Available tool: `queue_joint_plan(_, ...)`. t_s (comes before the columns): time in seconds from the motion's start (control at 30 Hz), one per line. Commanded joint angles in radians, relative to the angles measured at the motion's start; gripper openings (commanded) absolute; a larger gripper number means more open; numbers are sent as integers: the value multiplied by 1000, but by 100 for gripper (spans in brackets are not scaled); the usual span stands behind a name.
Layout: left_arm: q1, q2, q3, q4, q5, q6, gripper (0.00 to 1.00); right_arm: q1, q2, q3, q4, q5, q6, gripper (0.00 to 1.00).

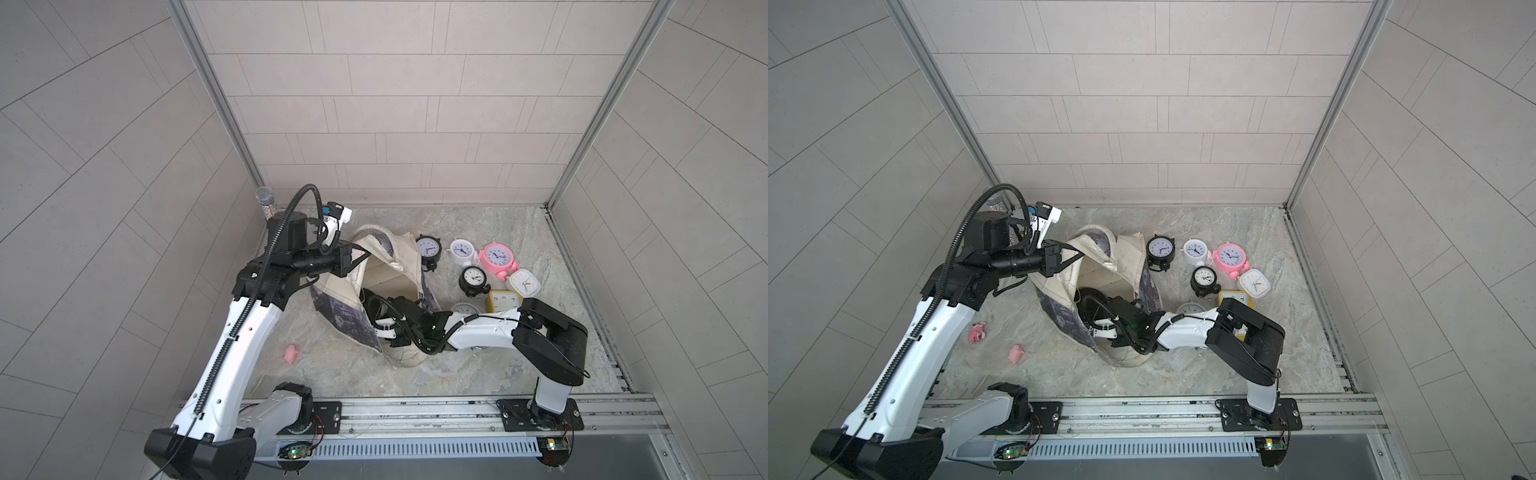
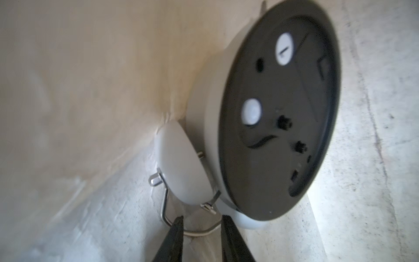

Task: Take the alarm clock out of the canvas bag
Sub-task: Pick up the alarm from the canvas bag.

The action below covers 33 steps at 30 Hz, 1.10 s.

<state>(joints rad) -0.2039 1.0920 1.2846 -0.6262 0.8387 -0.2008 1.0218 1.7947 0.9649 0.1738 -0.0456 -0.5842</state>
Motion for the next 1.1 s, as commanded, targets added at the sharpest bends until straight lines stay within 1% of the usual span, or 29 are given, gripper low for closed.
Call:
queue_joint_plan(0.0, -2, -37, 46, 68, 90, 38, 0, -22, -59, -10, -19, -31, 40, 33)
queue_joint_plan(0.1, -2, -40, 39, 75, 102, 41, 0, -26, -75, -23, -28, -58, 14, 34)
queue_joint_plan(0.17, -2, -38, 41, 73, 109, 47, 0, -26, -85, -58, 7, -61, -5, 33)
queue_joint_plan(0.23, -2, -39, 43, 73, 116, 48, 0, -26, -89, -81, 14, -69, -61, 33)
queue_joint_plan(0.4, -2, -33, 44, 75, 133, 50, 0, -26, -89, -95, -40, -54, -160, 33)
queue_joint_plan(0.57, -2, -28, 43, 77, 138, 53, 0, -26, -44, -74, -72, -34, -186, 35)
queue_joint_plan(0.63, -2, -27, 43, 80, 139, 51, 0, -18, -9, -54, -75, 11, -184, 35)
queue_joint_plan(0.73, -2, -26, 42, 86, 145, 45, 0, -3, 31, -45, -42, 53, -183, 31)
queue_joint_plan(0.9, -3, -22, 44, 97, 149, 33, 0, -1, 62, -49, 13, 31, -177, 25)
queue_joint_plan(1.0, -2, -16, 45, 106, 157, 21, 0, -2, 99, -19, -6, 7, -172, 19)
queue_joint_plan(1.07, -2, -19, 45, 106, 159, 19, 0, -2, 126, 23, -57, 3, -166, 12)
